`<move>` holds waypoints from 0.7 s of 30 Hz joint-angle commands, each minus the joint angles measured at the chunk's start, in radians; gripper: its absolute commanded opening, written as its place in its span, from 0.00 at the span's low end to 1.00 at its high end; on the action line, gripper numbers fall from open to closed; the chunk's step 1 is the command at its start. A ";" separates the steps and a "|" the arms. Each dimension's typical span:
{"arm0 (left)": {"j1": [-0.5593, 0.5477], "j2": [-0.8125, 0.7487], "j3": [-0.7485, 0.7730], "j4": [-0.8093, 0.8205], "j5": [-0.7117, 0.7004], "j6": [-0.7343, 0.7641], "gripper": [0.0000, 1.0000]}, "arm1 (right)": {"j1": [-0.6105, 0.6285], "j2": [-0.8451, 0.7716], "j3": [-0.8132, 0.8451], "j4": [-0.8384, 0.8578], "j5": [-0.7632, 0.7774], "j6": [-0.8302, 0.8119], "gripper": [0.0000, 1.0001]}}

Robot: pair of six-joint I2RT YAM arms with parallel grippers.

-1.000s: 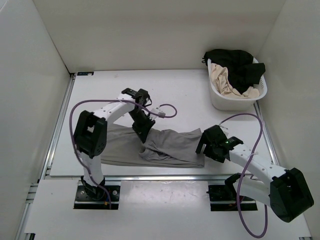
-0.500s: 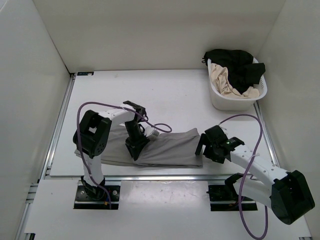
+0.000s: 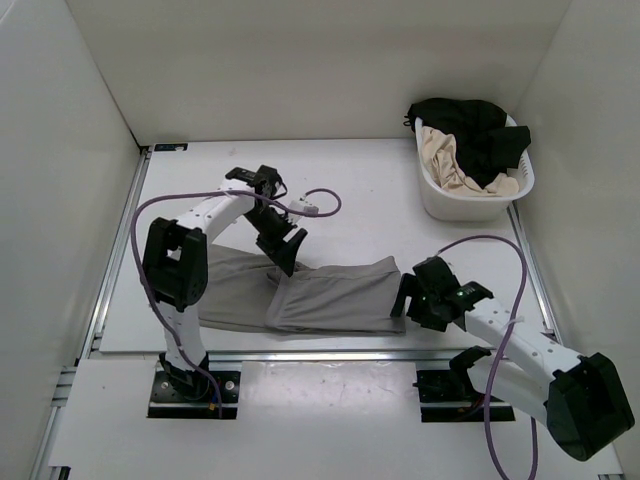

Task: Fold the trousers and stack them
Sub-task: Fold the trousers

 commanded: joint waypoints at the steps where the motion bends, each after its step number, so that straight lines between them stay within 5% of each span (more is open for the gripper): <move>1: -0.026 0.054 0.012 0.071 0.088 -0.016 0.78 | 0.004 -0.023 -0.027 0.012 -0.050 -0.014 0.87; 3: -0.026 0.087 -0.023 0.120 0.073 -0.030 0.70 | 0.004 -0.023 -0.039 0.039 -0.064 -0.014 0.82; 9: -0.026 0.125 -0.077 0.154 0.131 -0.050 0.14 | 0.004 0.013 -0.062 0.079 -0.124 -0.005 0.51; 11: -0.026 0.111 -0.091 0.177 0.099 -0.062 0.14 | 0.004 -0.014 -0.071 0.058 -0.096 -0.005 0.31; 15: 0.033 0.056 -0.109 0.261 -0.004 -0.152 0.14 | 0.004 -0.080 -0.080 0.006 -0.027 0.021 0.16; 18: 0.052 0.009 -0.121 0.283 -0.016 -0.165 0.14 | 0.004 -0.089 -0.089 -0.004 -0.018 0.033 0.16; 20: 0.038 -0.002 -0.132 0.266 0.016 -0.156 0.14 | 0.004 -0.079 -0.076 0.015 -0.036 0.010 0.32; 21: 0.019 -0.011 -0.147 0.266 0.041 -0.142 0.14 | 0.004 -0.057 -0.063 0.015 -0.036 -0.005 0.54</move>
